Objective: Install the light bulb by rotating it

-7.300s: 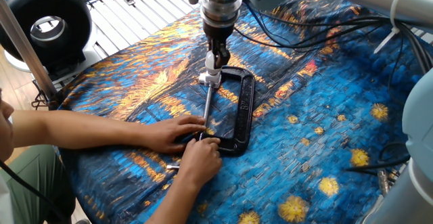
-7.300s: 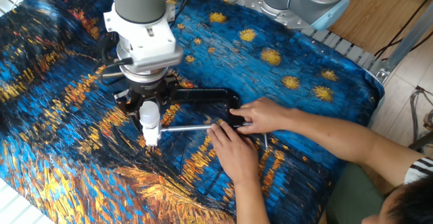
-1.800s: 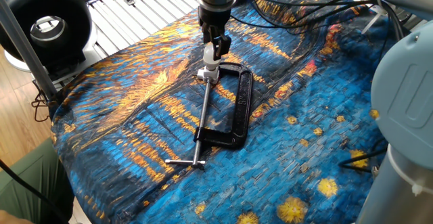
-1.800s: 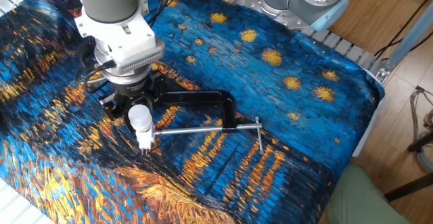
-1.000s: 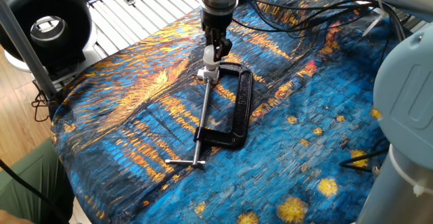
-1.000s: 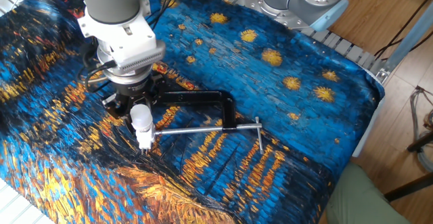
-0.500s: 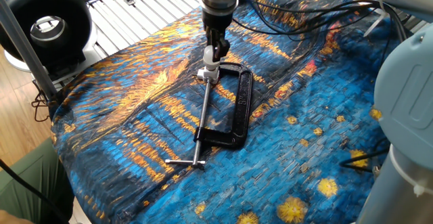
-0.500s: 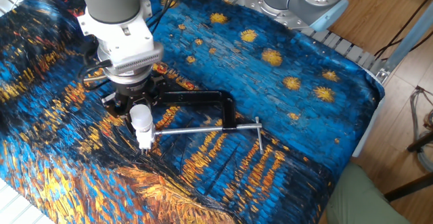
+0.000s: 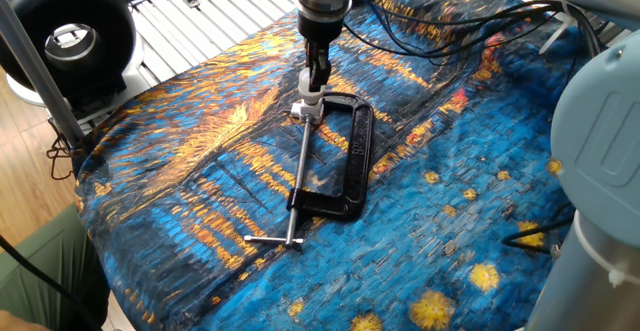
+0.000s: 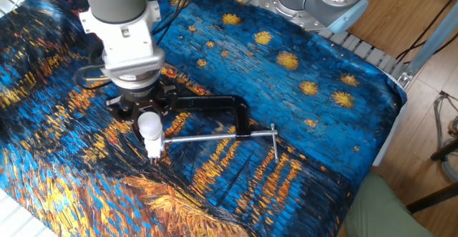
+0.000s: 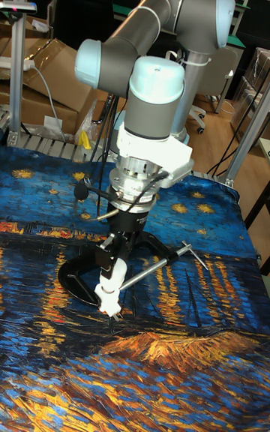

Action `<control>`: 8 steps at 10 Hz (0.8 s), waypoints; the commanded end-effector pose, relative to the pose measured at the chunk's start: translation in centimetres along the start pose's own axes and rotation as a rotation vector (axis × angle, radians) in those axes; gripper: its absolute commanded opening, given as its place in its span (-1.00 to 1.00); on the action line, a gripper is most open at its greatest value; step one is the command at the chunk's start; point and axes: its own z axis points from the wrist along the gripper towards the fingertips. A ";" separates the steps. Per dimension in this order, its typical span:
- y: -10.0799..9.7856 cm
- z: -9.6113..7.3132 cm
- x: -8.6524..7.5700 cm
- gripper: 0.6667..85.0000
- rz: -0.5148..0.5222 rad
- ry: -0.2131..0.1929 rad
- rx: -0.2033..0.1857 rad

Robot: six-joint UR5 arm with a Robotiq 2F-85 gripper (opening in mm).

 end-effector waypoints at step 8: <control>-1.3 -0.1 0.1 -0.41 0.516 -0.032 -0.039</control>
